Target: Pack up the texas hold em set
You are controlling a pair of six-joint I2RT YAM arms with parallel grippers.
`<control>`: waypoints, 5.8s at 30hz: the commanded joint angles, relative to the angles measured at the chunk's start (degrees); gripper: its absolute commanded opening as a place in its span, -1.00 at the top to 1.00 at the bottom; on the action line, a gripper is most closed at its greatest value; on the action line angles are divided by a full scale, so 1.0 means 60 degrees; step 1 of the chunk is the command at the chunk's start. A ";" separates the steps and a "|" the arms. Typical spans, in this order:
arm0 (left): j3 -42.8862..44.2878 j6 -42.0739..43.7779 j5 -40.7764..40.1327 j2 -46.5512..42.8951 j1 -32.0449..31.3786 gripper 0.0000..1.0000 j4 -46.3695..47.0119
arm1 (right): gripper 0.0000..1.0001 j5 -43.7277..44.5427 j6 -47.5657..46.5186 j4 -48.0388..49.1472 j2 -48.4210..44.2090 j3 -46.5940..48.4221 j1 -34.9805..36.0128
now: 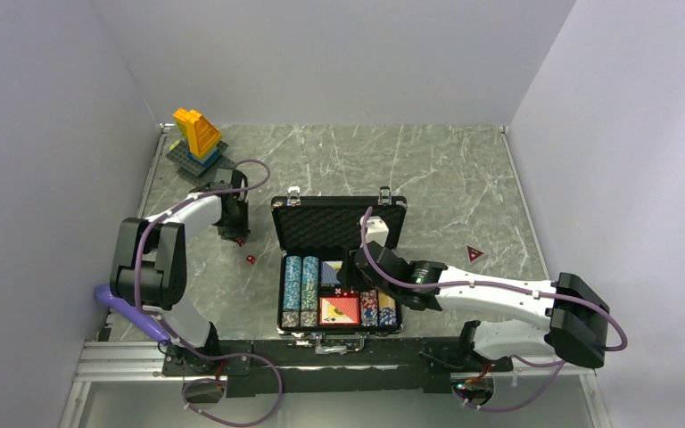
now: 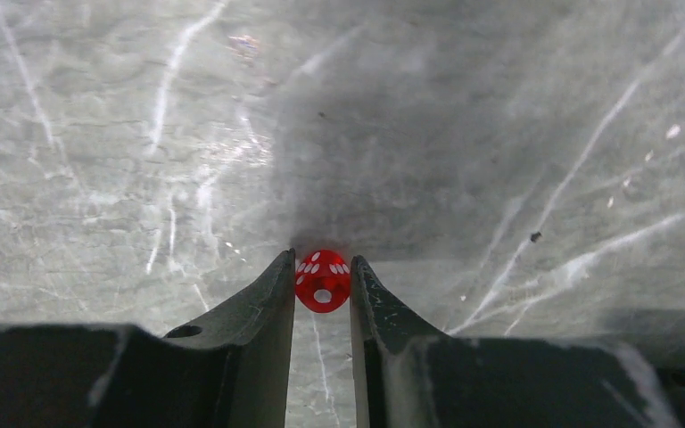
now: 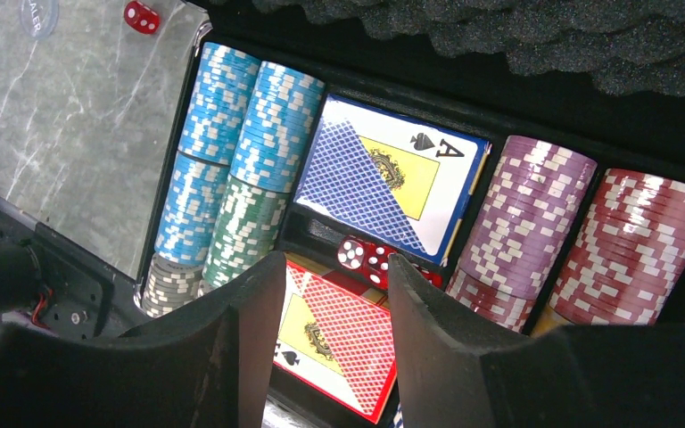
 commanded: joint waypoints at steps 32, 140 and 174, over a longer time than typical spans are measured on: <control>-0.0435 -0.3091 -0.0938 -0.0563 -0.0604 0.15 0.0028 | -0.04 -0.0280 -0.0112 0.0597 -0.0238 -0.0100 -0.0072; -0.0312 -0.7218 -0.1438 -0.1075 -0.9379 0.87 0.0203 | -0.05 -0.0100 0.0679 0.0557 -0.1043 -0.0811 -0.0538; -0.0550 -0.5645 -0.2025 -0.2370 -0.9453 -0.19 0.0065 | -0.05 0.0054 0.0449 0.0297 -0.1038 -0.0653 -0.0677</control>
